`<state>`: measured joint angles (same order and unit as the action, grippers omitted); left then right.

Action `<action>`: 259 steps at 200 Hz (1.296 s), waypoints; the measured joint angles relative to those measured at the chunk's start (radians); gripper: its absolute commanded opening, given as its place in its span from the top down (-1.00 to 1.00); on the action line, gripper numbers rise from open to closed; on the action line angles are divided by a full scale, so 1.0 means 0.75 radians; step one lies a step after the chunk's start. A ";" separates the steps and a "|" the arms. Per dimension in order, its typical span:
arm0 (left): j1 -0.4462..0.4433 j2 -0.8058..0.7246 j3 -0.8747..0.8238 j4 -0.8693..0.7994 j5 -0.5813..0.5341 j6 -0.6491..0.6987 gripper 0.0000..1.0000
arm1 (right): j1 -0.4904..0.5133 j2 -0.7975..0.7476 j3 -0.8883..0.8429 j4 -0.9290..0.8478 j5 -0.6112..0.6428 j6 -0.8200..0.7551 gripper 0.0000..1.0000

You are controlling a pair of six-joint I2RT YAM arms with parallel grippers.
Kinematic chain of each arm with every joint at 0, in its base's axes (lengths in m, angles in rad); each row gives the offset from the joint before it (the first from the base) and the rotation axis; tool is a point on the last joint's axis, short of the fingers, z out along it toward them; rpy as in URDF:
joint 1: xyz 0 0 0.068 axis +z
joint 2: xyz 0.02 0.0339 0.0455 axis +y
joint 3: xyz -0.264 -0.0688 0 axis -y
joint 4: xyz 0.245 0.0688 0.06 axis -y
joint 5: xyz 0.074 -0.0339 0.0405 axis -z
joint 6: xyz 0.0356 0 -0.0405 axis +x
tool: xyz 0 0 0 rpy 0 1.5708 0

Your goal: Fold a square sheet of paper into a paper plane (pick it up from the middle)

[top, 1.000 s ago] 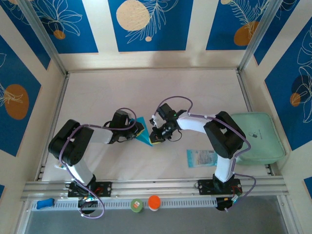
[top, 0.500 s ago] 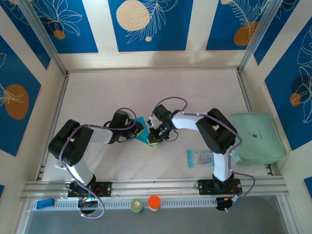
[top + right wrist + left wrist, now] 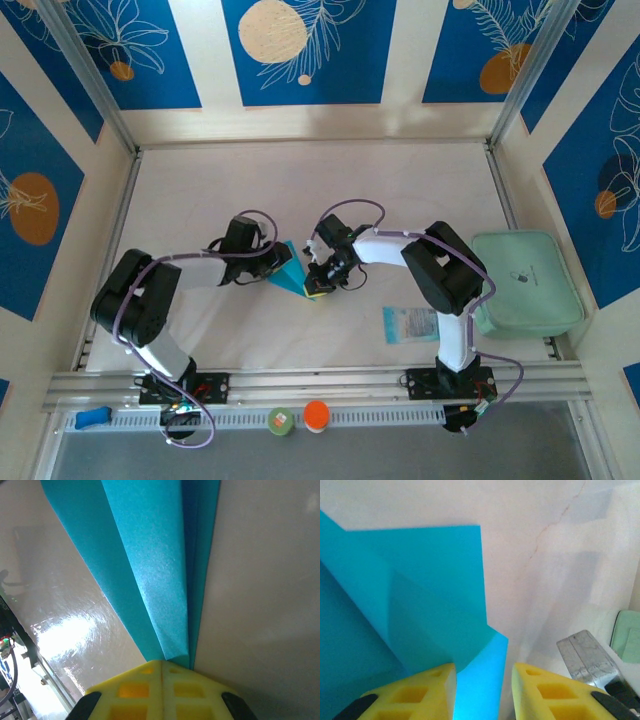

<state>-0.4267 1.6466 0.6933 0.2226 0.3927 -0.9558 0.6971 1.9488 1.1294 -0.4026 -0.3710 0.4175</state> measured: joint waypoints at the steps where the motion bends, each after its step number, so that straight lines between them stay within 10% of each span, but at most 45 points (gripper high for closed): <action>1: 0.002 0.000 0.000 0.000 0.001 0.003 0.30 | 0.000 0.000 0.000 -0.001 0.000 -0.001 0.97; 259: 0.152 0.171 0.113 -0.019 0.181 0.184 0.30 | -0.014 0.006 -0.042 0.045 -0.058 -0.024 0.99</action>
<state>-0.3126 1.7752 0.7780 0.2081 0.5285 -0.8177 0.6865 1.9533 1.0981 -0.3691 -0.4145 0.3996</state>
